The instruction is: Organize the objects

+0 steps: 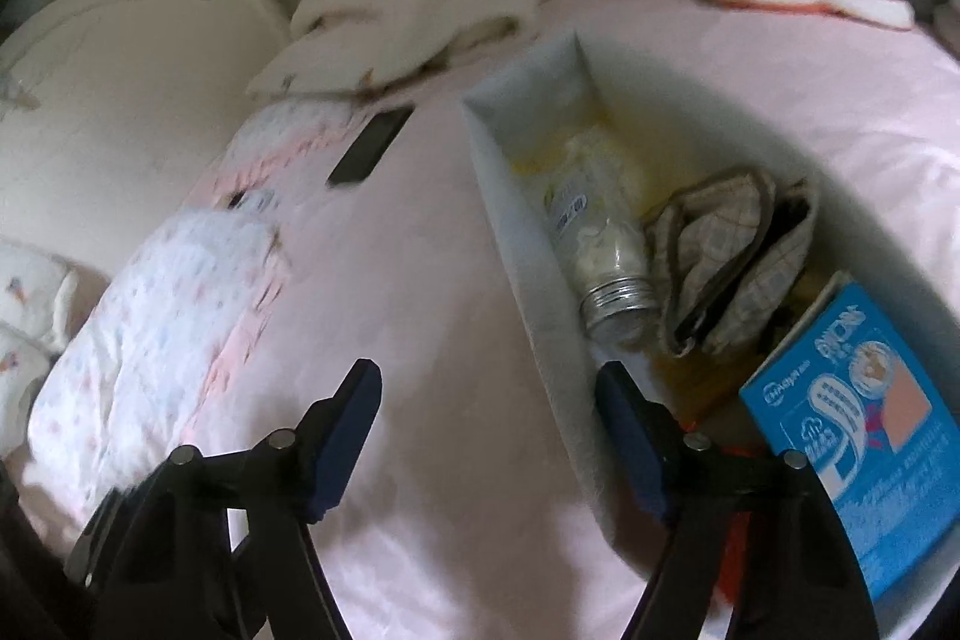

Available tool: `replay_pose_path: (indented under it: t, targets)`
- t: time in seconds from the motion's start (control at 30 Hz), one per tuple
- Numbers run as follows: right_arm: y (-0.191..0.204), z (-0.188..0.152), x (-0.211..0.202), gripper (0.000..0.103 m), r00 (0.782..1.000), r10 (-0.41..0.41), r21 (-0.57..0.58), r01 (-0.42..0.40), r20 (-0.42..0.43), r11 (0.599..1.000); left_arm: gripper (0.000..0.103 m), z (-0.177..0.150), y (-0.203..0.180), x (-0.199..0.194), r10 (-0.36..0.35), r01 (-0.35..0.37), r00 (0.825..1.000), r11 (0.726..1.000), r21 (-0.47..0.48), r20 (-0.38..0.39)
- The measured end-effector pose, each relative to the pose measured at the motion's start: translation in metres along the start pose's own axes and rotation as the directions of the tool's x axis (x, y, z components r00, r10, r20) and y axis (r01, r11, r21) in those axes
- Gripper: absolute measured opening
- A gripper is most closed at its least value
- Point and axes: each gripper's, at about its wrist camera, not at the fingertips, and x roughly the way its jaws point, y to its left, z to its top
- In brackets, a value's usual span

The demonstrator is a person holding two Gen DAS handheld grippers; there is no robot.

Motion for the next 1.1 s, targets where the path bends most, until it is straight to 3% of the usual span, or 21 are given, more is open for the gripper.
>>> replay_pose_path:
  t: [0.2, 0.37, 0.47, 0.6, 0.67, 0.77, 0.83, 0.9, 0.97, 1.0, 1.07, 1.1]
  targets:
    - [-0.025, 0.010, -0.015, 0.062, 0.991, 0.069, 0.140, -0.085, 0.118, 0.986, 0.093, -0.001, 0.000, 0.000, 0.000, 0.000, 1.000, 1.000, 0.000, -0.002]
    - [-0.027, 0.024, -0.026, 0.057, 0.967, -0.088, 0.131, 0.058, 0.239, 0.990, 0.093, -0.003, -0.001, 0.001, 0.002, -0.002, 1.000, 1.000, 0.002, -0.008]
    - [-0.035, 0.035, -0.014, 0.056, 0.970, -0.151, 0.167, 0.120, 0.189, 0.979, 0.093, -0.004, -0.002, 0.003, 0.008, -0.008, 1.000, 1.000, 0.008, -0.012]
    - [-0.065, 0.040, 0.003, 0.056, 0.976, -0.166, 0.316, 0.115, 0.139, 0.942, 0.093, -0.007, -0.002, 0.005, 0.010, -0.010, 1.000, 1.000, 0.009, -0.018]
    - [-0.070, 0.042, 0.018, 0.056, 0.983, -0.168, 0.321, 0.134, 0.081, 0.938, 0.093, -0.009, -0.002, 0.007, 0.009, -0.009, 1.000, 1.000, 0.008, -0.024]
    - [-0.057, 0.044, 0.030, 0.055, 0.979, -0.202, 0.235, 0.192, 0.018, 0.953, 0.093, -0.011, 0.000, 0.011, 0.007, -0.007, 0.999, 1.000, 0.015, -0.033]
    - [-0.049, 0.044, 0.036, 0.055, 0.991, -0.135, 0.201, 0.133, -0.005, 0.971, 0.093, -0.012, -0.001, 0.014, 0.010, -0.009, 0.999, 1.000, 0.019, -0.035]
    - [-0.047, 0.042, 0.038, 0.046, 1.000, 0.026, 0.189, -0.024, -0.005, 0.982, 0.093, -0.014, -0.001, 0.016, 0.014, -0.013, 0.999, 1.000, 0.022, -0.040]
    - [-0.052, 0.039, 0.044, 0.047, 0.979, 0.203, 0.241, -0.193, -0.017, 0.951, 0.093, -0.015, 0.001, 0.017, 0.018, -0.017, 0.999, 1.000, 0.023, -0.041]
    - [-0.052, 0.038, 0.045, 0.047, 0.970, 0.241, 0.263, -0.229, -0.013, 0.937, 0.093, -0.015, 0.002, 0.018, 0.021, -0.020, 0.999, 1.000, 0.023, -0.043]
    - [-0.046, 0.036, 0.036, 0.047, 0.990, 0.136, 0.223, -0.139, 0.029, 0.965, 0.093, -0.015, 0.004, 0.018, 0.020, -0.020, 0.999, 1.000, 0.019, -0.041]
    - [-0.037, 0.034, 0.027, 0.047, 0.997, 0.035, 0.169, -0.046, 0.066, 0.984, 0.093, -0.015, 0.005, 0.018, 0.020, -0.019, 0.999, 1.000, 0.017, -0.041]
